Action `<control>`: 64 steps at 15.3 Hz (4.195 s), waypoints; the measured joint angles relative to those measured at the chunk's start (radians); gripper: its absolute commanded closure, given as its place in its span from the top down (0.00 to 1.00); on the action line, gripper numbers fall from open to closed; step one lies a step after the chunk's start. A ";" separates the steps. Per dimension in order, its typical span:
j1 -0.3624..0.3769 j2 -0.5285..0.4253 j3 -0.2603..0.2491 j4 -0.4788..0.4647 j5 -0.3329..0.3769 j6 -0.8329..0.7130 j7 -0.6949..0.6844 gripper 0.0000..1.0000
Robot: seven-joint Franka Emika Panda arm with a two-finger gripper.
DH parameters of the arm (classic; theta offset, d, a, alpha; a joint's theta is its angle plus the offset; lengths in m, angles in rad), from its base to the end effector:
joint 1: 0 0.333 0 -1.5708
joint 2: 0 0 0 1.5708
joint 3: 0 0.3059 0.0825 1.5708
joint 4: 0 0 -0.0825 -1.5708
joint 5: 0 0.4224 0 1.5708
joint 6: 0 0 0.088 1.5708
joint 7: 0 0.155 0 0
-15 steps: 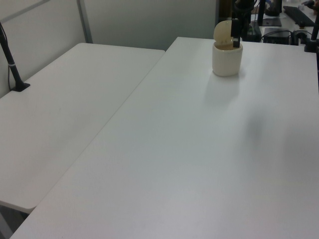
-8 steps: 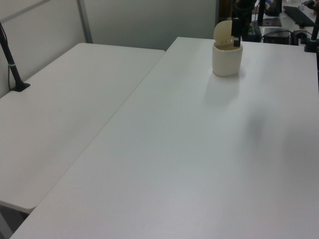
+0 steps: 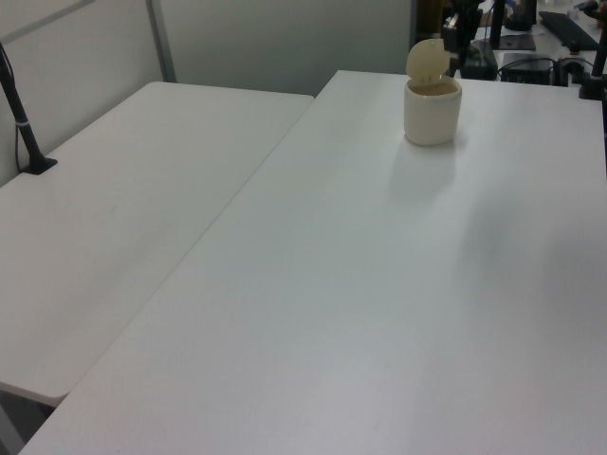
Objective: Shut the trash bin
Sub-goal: 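Move the gripper toward the open lid of the cream trash bin, then lower the gripper onto the raised lid, pushing it down over the bin, then press the lid down onto the bin rim with the gripper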
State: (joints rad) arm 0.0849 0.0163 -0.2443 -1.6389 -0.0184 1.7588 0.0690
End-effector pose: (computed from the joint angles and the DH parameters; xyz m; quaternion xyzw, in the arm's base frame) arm 0.6107 -0.0999 0.5394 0.9922 -0.1124 0.0515 0.0134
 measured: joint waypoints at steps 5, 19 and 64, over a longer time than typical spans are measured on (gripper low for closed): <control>-0.022 0.046 -0.114 -0.002 -0.059 0.267 0.205 0.00; -0.097 0.286 -0.284 0.020 -0.147 0.754 0.502 0.00; -0.014 0.377 -0.240 -0.075 -0.414 0.657 0.275 0.00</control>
State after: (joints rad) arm 0.0712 0.3929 -0.4845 -1.7144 -0.4327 2.4160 0.3441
